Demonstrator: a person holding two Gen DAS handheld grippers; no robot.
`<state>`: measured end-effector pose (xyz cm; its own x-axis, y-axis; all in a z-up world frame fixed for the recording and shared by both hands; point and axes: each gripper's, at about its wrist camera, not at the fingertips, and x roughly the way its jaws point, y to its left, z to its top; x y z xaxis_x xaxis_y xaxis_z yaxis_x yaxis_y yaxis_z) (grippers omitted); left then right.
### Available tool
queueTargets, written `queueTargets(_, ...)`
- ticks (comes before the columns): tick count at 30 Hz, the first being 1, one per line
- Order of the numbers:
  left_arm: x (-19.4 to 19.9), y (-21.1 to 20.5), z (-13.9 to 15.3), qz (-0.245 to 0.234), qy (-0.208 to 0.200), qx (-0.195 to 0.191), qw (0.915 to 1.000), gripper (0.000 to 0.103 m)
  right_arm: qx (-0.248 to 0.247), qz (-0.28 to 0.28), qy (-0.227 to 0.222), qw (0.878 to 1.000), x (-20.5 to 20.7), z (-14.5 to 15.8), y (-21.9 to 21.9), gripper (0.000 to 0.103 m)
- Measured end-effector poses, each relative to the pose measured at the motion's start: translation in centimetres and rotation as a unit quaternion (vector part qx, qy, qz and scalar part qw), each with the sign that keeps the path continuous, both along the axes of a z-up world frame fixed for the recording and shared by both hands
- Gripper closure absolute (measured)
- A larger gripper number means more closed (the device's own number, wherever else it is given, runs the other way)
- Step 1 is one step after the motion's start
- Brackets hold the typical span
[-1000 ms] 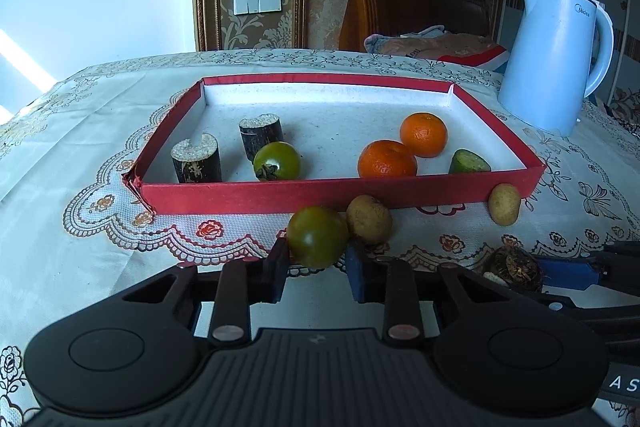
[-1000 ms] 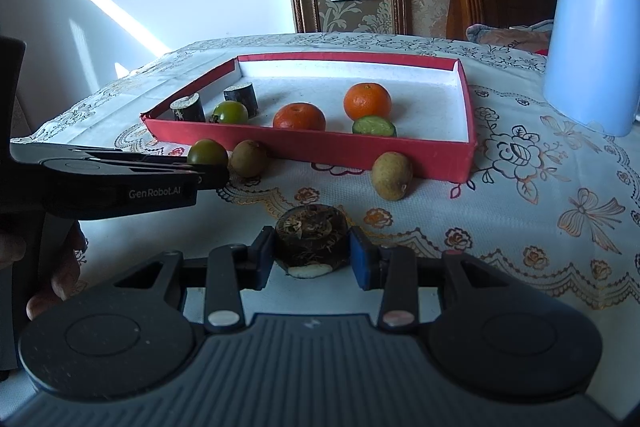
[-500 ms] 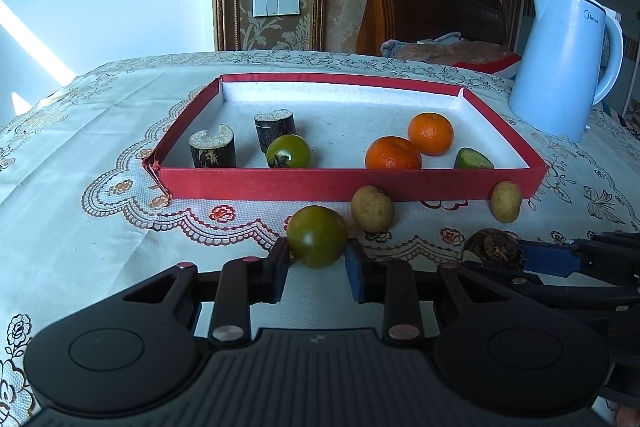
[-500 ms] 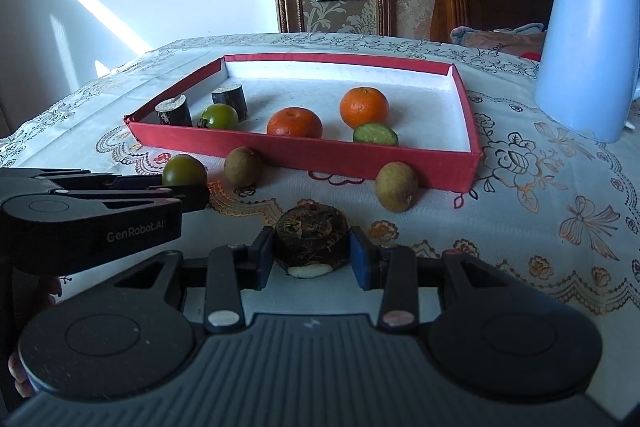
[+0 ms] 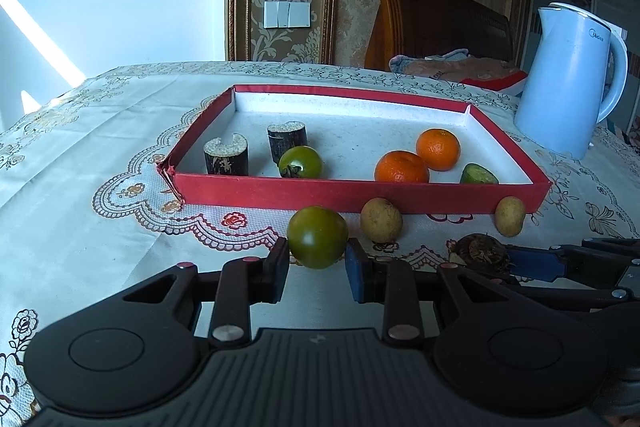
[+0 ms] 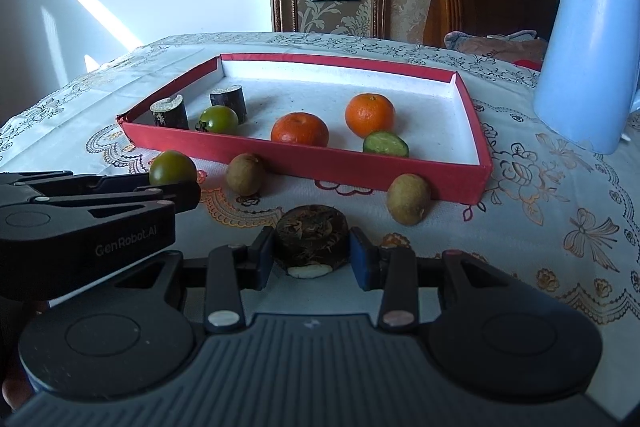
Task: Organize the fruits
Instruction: 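Carry the green tomato with the left tool while the right tool carries the taro root over the tray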
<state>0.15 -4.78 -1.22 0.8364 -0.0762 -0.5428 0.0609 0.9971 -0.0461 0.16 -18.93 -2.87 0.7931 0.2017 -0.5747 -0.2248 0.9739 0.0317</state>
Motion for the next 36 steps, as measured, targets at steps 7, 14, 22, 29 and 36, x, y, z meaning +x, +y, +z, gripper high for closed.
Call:
queueTargets(7,0.0,0.7,-0.1,0.008,0.000,-0.019,0.9998,0.073,-0.003,-0.005,-0.002,1.000,0.1,0.0,0.3,0.066)
queueTargets(14,-0.3,1.3,0.1,0.013,-0.010,-0.036,0.9992,0.073,0.002,-0.003,-0.007,1.000,0.0,0.1,0.3,0.066)
queueTargets(22,-0.3,1.8,0.9,0.025,-0.026,-0.046,0.9983,0.073,0.012,0.004,-0.026,1.000,-0.3,0.8,0.4,0.066)
queueTargets(29,0.6,1.9,2.4,0.025,-0.042,-0.035,0.9982,0.073,0.014,0.007,-0.046,0.999,0.3,2.3,0.2,0.066)
queueTargets(36,3.1,1.5,4.0,0.032,-0.050,-0.027,0.9979,0.073,0.010,-0.003,-0.066,0.998,2.6,4.3,-0.3,0.066)
